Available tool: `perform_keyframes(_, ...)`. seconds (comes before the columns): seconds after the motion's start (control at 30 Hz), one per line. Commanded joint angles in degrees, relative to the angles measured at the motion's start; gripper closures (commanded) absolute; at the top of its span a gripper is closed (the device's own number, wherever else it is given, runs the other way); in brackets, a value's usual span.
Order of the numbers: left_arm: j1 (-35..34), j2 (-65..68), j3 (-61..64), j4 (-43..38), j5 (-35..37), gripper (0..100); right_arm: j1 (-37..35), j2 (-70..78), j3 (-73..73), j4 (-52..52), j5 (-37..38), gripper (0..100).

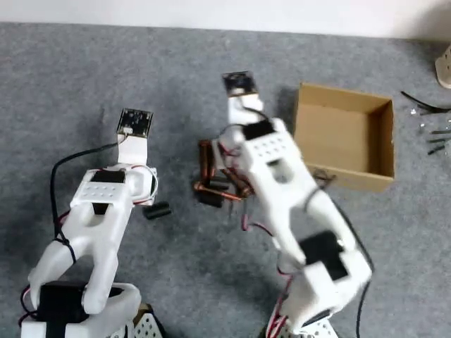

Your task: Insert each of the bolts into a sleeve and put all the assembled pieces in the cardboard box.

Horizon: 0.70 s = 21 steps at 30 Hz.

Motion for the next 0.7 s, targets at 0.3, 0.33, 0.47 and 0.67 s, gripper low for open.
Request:
perform_keyframes(0.3, -0.31, -0.22, -0.40, -0.88, 0.53, 88, -1.89, 5.58, -3.82, -4.09, -5.10, 82.8)
perform_keyframes(0.33, -0.31, -0.22, -0.40, -0.88, 0.53, 88, -1.80, 5.58, -2.95, -4.79, -5.10, 82.8)
perform_keyframes(0.47, -0.40, -0.22, -0.40, -0.88, 0.53, 88, -0.04, 5.67, -1.19, -6.64, -5.10, 82.8)
perform_keyframes(0.67, -0.40, -0.22, -0.31, -0.88, 0.44, 88, 3.56, 5.76, -1.19, -6.64, -5.45, 82.8)
